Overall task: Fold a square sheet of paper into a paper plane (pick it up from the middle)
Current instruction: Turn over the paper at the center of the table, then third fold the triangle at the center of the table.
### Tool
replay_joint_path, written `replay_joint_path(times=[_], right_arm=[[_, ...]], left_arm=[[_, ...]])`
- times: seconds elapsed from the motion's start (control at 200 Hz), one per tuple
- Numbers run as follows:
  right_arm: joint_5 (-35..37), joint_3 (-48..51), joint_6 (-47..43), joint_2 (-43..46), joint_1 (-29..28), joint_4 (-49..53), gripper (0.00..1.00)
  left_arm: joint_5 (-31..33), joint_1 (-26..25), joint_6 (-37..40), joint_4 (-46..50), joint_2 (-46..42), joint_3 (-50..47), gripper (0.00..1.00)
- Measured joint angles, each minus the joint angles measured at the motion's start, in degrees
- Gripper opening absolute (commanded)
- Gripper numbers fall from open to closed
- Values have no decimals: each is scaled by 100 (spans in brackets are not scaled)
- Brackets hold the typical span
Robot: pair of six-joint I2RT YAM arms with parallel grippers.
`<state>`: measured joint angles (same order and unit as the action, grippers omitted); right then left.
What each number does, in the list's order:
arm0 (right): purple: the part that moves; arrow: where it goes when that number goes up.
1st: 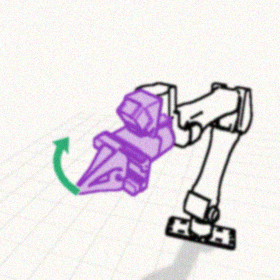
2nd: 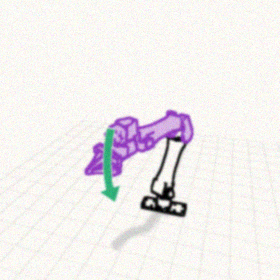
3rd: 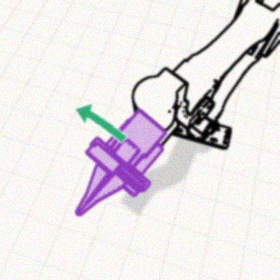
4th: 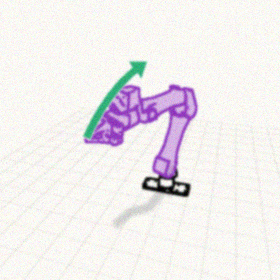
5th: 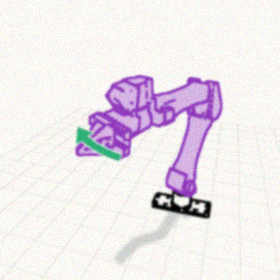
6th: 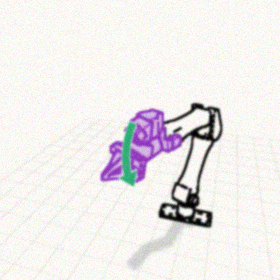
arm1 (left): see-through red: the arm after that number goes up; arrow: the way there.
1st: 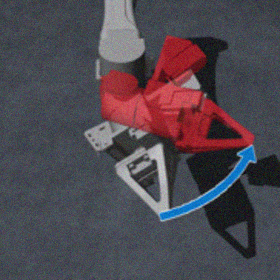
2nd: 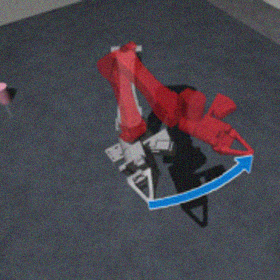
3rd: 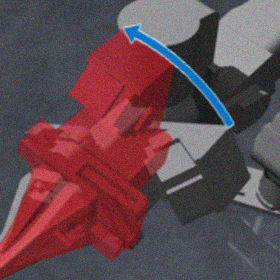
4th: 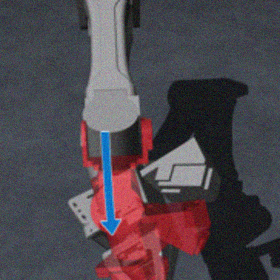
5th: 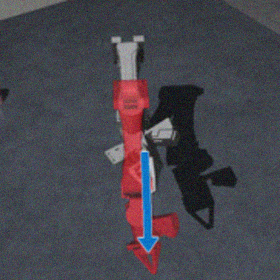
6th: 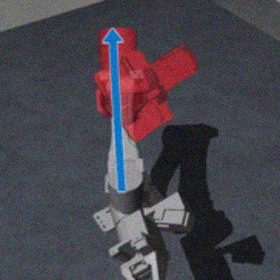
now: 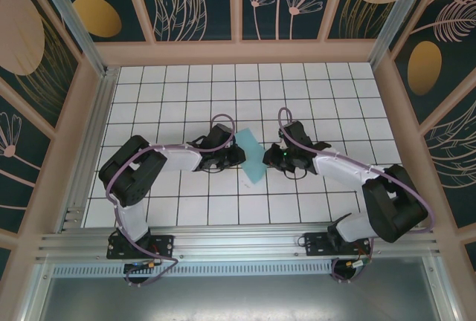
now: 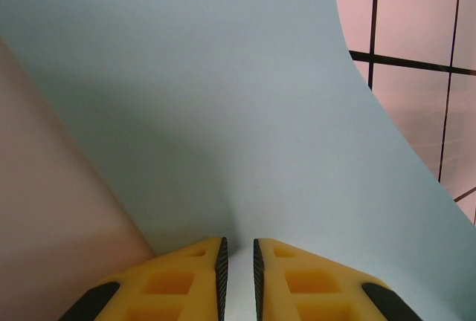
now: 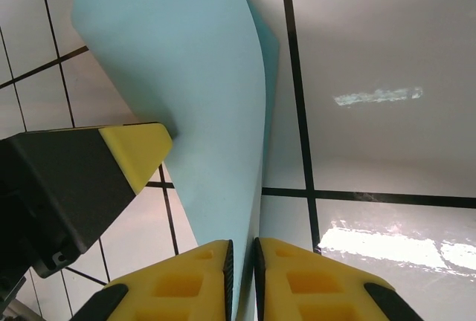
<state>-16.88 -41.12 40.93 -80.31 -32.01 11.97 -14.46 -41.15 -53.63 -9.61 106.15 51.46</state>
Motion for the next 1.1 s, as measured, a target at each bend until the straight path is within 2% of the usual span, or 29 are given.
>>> replay_joint_path(times=[0.25, 0.33, 0.39, 0.615, 0.781, 0.861, 0.946, 1.096], right_arm=[[-17, -11, -55, -7, 7, 140, 19], [-13, -20, -39, -48, 7, 195, 25], [-9, -26, -44, -70, 7, 219, 26], [9, -72, -15, -74, 57, 249, 17], [66, -72, -9, -74, 251, 330, 20], [72, -72, 7, -74, 280, 350, 8], [22, -72, -9, -74, 295, 332, 0], [-90, -72, -15, -74, 286, 326, 0]], left_arm=[[0, 0, 22, 2, 0, 0, 20], [0, 0, 42, 2, 0, 0, 20], [0, 0, 46, 2, 0, 0, 20], [-2, 0, 68, 2, 0, 0, 20], [-2, 0, 68, 2, 0, 0, 20], [-2, 0, 68, 2, 0, 0, 20], [-4, 0, 68, 2, 0, 0, 20], [-4, 0, 68, 2, 0, 0, 20]])
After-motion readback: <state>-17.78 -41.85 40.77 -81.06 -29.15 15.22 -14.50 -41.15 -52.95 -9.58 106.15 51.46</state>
